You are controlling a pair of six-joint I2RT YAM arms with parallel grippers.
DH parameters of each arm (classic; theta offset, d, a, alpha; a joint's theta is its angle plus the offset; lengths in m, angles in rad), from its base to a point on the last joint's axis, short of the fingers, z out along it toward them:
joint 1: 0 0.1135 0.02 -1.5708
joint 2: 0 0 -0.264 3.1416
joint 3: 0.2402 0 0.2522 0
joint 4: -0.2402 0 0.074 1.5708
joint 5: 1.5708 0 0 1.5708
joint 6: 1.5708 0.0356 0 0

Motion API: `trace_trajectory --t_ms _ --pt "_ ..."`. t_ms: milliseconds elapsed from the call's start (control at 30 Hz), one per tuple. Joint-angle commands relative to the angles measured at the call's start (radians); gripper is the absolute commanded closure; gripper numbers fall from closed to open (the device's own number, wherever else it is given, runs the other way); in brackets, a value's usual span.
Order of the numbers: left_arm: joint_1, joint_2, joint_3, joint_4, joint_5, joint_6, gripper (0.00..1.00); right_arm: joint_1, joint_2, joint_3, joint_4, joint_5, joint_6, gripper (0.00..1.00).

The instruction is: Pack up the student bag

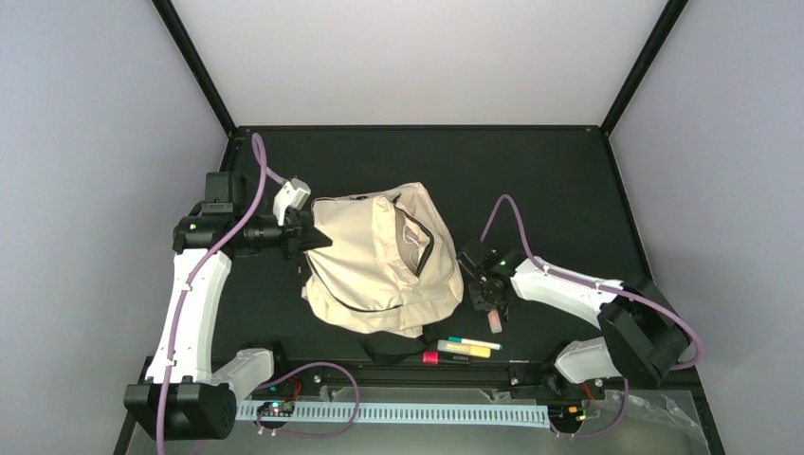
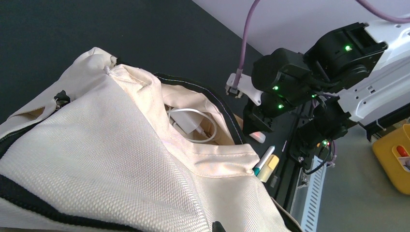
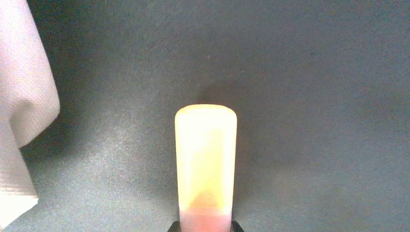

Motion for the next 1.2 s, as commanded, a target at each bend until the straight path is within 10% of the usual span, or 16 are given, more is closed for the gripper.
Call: trace_trajectory --t_ms 0,200,467,733,967,1167 --pt "0.008 -0.017 0.052 0.011 0.085 0.021 0.98 -0.004 -0.070 0.082 -0.080 0.143 -0.015 0.88" --pt "0.008 -0.014 0.049 0.029 0.082 0.008 0.98 0.006 -0.166 0.337 -0.086 0.217 -0.157 0.89" --pt "0.008 -0.024 0.041 0.031 0.079 -0.001 0.98 0.215 -0.078 0.483 0.396 0.014 -0.273 0.89" --pt "0.008 -0.023 0.043 0.033 0.083 -0.006 0.98 0.216 0.253 0.687 0.139 0.158 -0.235 0.87" --pt "0.009 -0.023 0.040 0.030 0.082 0.000 0.99 0.221 0.173 0.706 0.033 0.141 -0.225 0.31" --pt "0.008 -0.021 0.049 0.031 0.079 -0.005 0.99 0.233 0.001 0.668 -0.006 -0.051 -0.315 0.28"
